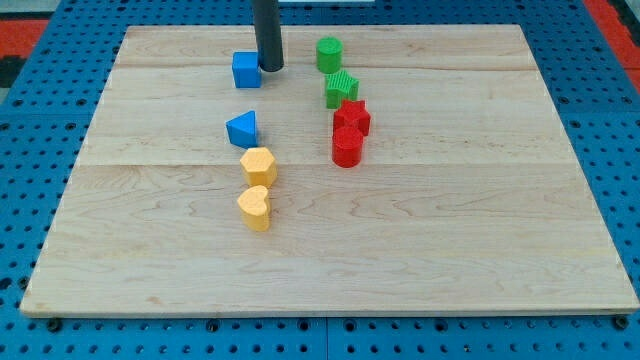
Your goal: Move your arm close to the green circle
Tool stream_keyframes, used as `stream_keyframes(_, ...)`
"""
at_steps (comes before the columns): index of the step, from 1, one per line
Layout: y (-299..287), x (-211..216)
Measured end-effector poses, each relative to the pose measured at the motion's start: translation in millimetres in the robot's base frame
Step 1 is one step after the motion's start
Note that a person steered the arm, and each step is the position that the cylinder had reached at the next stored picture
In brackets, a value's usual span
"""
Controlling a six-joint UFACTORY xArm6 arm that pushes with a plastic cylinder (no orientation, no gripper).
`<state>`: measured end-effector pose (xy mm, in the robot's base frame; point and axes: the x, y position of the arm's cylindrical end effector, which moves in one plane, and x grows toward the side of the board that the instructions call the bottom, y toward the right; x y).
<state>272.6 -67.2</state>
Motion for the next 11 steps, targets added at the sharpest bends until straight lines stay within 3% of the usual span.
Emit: stream_keyframes(11, 44.3, -49.2)
